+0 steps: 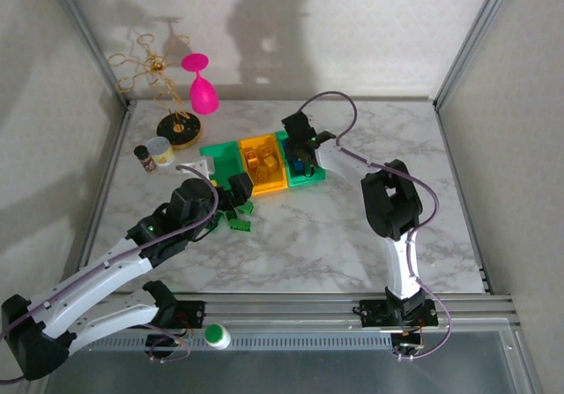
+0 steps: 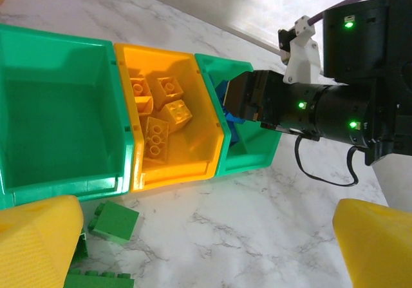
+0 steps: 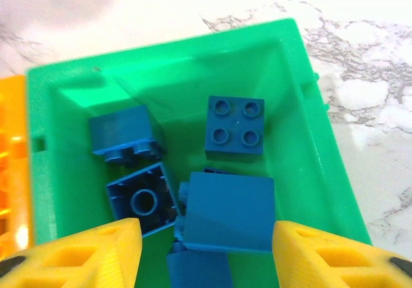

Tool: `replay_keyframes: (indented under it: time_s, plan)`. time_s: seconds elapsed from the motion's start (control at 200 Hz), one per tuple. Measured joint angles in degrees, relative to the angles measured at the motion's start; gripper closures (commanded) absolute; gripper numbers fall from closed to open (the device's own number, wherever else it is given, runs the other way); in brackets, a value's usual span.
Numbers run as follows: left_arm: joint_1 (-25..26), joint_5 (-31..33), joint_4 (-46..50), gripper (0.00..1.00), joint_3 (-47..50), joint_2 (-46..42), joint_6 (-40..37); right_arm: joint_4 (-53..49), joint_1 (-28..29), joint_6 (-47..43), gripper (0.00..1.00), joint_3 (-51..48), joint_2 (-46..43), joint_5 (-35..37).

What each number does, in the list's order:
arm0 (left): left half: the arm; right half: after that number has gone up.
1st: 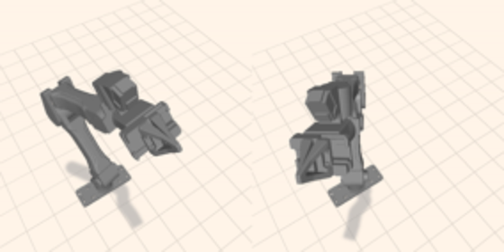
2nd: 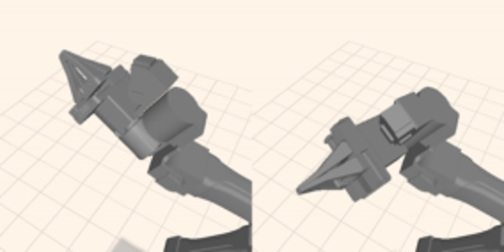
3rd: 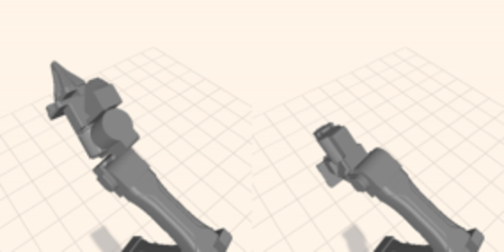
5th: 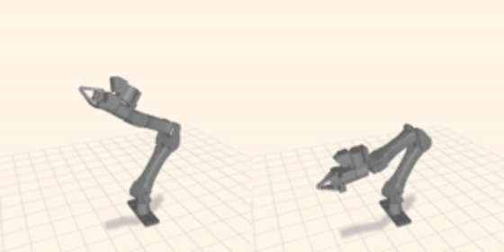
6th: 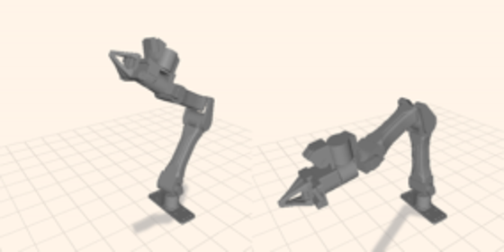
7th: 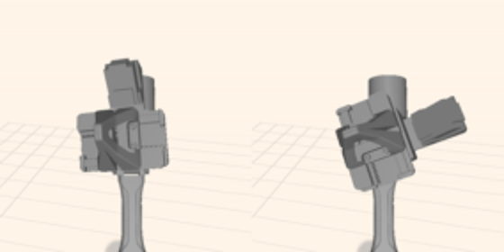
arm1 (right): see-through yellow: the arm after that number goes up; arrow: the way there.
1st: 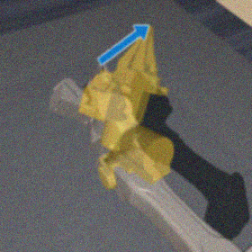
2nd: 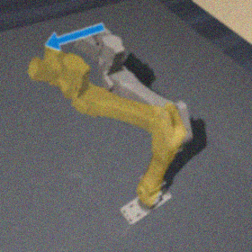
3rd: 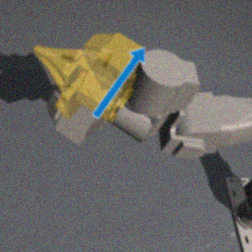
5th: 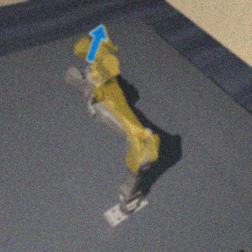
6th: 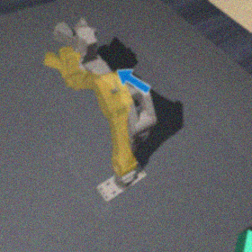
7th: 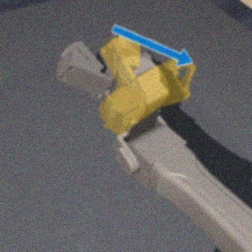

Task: Sort the legos into containers by color
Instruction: Place the lego in the container, then move the lego to the middle-left of the table.

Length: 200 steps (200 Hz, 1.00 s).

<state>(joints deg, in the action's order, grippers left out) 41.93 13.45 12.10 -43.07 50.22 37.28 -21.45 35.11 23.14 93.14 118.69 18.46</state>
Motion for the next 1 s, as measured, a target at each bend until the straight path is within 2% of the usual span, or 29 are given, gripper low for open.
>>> replay_keyframes:
  time_s: [0.21, 0.461, 0.736, 1.001]
  plan:
    - [0.0, 0.3, 1.3, 0.0, -0.3, -0.8, 0.0, 1.1, 0.1, 0.3, 0.38, -3.1, -8.3, -2.1]
    - [0.0, 2.6, 5.5, 0.0, 0.3, -3.5, 1.0, 4.9, 3.2, 2.1, 0.29, -15.1, -19.5, -3.8]
    - [-0.6, 6.1, 11.4, 0.08, 3.7, -6.5, 4.2, 7.4, 11.8, 6.5, 0.2, -28.2, -26.6, -5.1]
    - [-2.6, 7.5, 14.1, 0.15, 5.2, 1.1, 5.0, 10.2, 20.5, 10.7, 0.11, -31.7, -29.1, -5.0]
